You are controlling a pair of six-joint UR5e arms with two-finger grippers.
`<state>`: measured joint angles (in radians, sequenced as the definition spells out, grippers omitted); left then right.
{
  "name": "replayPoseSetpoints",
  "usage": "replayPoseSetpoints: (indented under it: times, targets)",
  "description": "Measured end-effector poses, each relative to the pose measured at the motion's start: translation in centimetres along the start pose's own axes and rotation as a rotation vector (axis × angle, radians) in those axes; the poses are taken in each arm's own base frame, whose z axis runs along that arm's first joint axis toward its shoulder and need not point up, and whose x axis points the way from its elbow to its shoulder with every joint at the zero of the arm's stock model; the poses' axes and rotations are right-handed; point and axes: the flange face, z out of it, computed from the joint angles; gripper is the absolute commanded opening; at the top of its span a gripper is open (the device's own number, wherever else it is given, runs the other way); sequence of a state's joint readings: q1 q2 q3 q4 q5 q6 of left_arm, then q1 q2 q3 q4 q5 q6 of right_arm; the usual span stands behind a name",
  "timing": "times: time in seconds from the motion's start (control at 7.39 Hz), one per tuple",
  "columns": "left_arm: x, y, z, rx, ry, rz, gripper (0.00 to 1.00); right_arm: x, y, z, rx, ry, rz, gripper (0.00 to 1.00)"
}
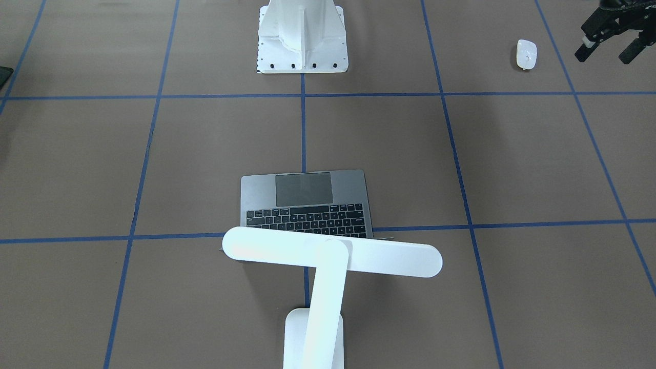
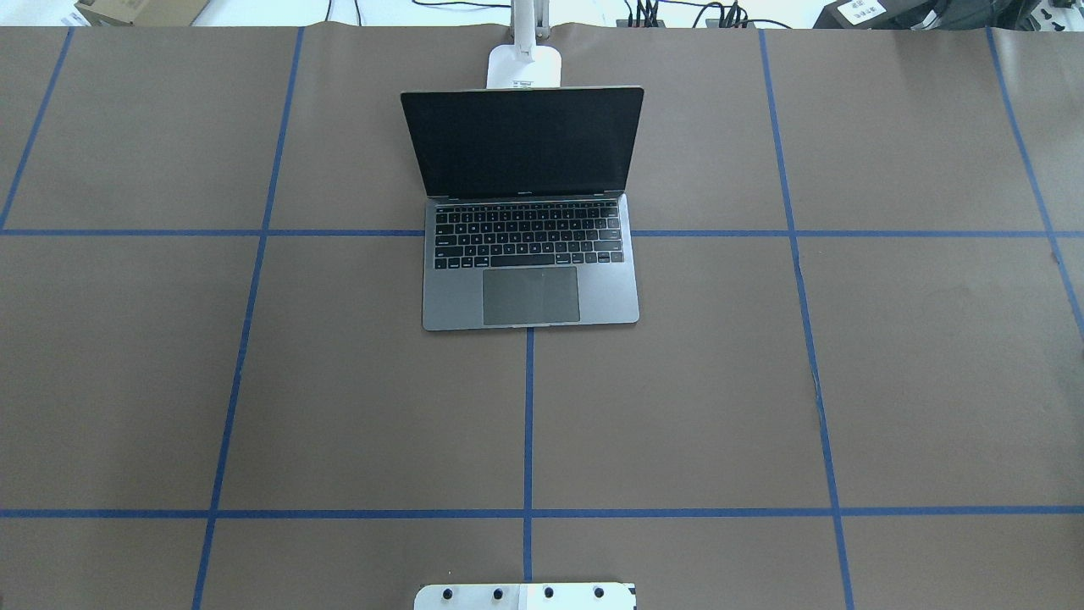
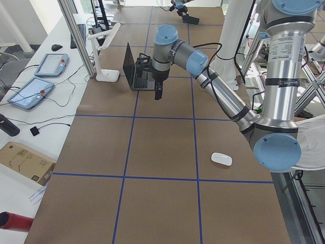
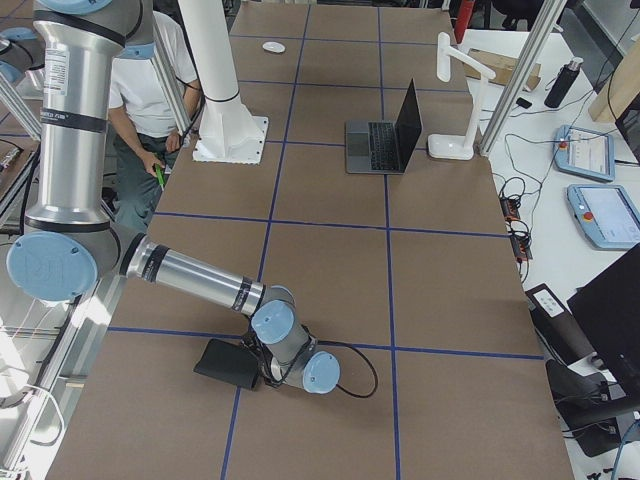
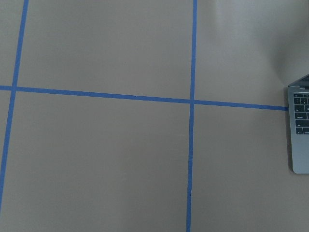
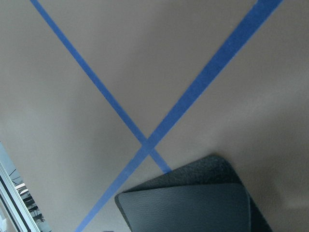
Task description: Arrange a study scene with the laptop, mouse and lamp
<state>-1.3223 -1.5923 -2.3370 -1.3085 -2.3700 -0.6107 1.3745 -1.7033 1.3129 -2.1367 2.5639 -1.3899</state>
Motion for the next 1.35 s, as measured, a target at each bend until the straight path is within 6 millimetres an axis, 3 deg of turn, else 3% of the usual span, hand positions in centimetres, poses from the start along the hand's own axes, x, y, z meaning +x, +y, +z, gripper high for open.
replayPoseSetpoints:
  times: [0.14,0.27,0.95,1.22,1.35]
  targets:
    - [0.0,0.0,0.0,0.0,0.0,-0.001,1.0,0.1,0.1,0.1,0.003,-0.002,0.005,0.41]
    - [0.0,0.0,0.0,0.0,0.0,-0.001,1.0,0.1,0.2,0.2,0.004,-0.003,0.006,0.04]
    - [0.0,0.1,-0.1,0.002,0.001,0.0,1.0,0.0,-0.3,-0.5,0.012,0.009,-0.015,0.0]
    - [0.0,0.1,-0.2,0.003,0.001,0.0,1.0,-0.7,-1.3,-3.3,0.056,0.041,-0.021,0.0]
    - [0.0,0.1,-0.1,0.002,0.0,-0.001,1.0,-2.4,-1.4,-5.4,0.088,0.057,-0.007,0.0]
